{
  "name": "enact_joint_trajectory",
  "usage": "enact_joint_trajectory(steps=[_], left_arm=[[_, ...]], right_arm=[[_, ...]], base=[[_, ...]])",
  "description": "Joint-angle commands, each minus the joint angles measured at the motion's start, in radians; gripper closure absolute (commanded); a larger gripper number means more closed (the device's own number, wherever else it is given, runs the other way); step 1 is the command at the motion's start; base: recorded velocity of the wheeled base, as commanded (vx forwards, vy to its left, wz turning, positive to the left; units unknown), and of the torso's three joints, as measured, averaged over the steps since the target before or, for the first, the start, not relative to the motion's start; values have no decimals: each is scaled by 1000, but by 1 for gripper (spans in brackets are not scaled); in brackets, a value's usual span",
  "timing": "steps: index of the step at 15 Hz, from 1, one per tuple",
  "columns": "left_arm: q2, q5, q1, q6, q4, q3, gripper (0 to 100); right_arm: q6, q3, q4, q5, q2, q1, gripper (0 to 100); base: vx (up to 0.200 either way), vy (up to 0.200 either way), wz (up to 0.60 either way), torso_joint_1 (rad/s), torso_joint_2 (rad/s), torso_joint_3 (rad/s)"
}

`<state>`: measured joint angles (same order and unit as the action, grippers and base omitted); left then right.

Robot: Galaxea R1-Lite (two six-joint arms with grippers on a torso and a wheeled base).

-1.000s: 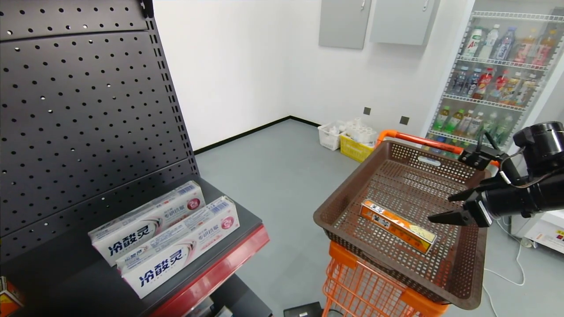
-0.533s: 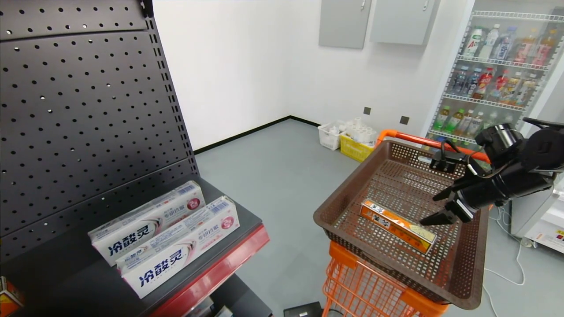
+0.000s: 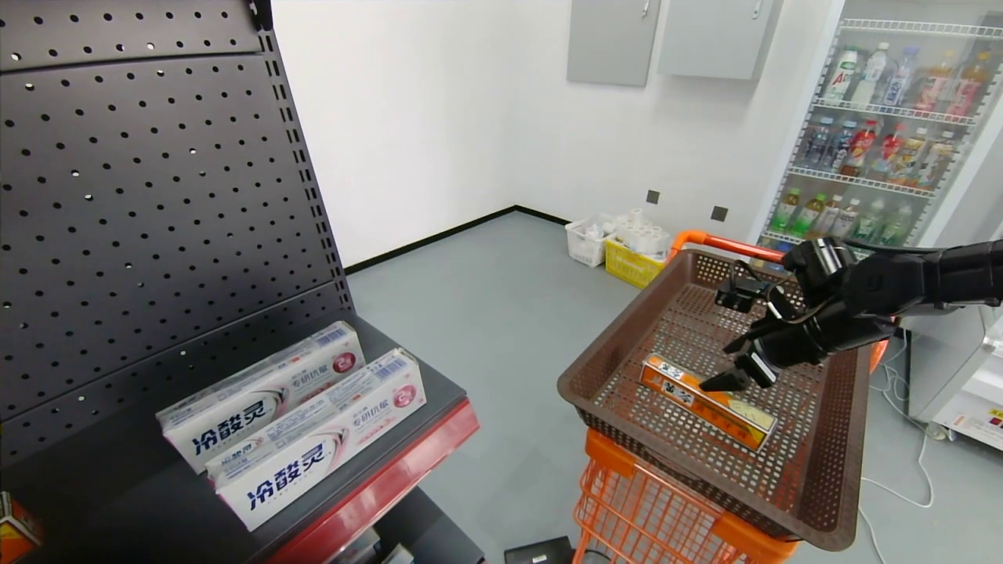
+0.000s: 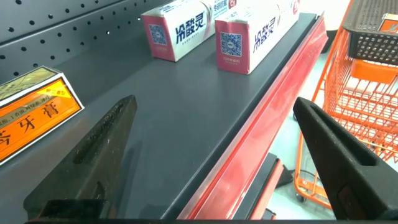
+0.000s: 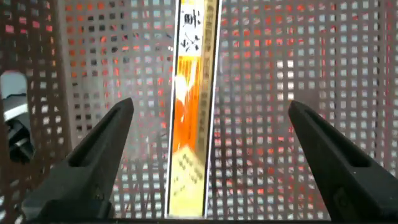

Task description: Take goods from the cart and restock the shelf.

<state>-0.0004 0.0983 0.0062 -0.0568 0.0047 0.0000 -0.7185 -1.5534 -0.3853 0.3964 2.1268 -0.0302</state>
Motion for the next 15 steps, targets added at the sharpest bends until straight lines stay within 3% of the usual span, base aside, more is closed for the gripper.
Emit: enact_joint_trajectory(steps=[1,6,15], left_arm=[[0,0,0,0,0,0,0],[0,0,0,0,0,0,0],[0,0,0,0,0,0,0]], right_arm=[[11,6,9,1,45,-22,0],[97,7,115,-5,94,-50,0],[93,30,128,-5,133,-33,0]], base=[[0,0,0,0,0,0],[0,0,0,0,0,0],[0,0,0,0,0,0]])
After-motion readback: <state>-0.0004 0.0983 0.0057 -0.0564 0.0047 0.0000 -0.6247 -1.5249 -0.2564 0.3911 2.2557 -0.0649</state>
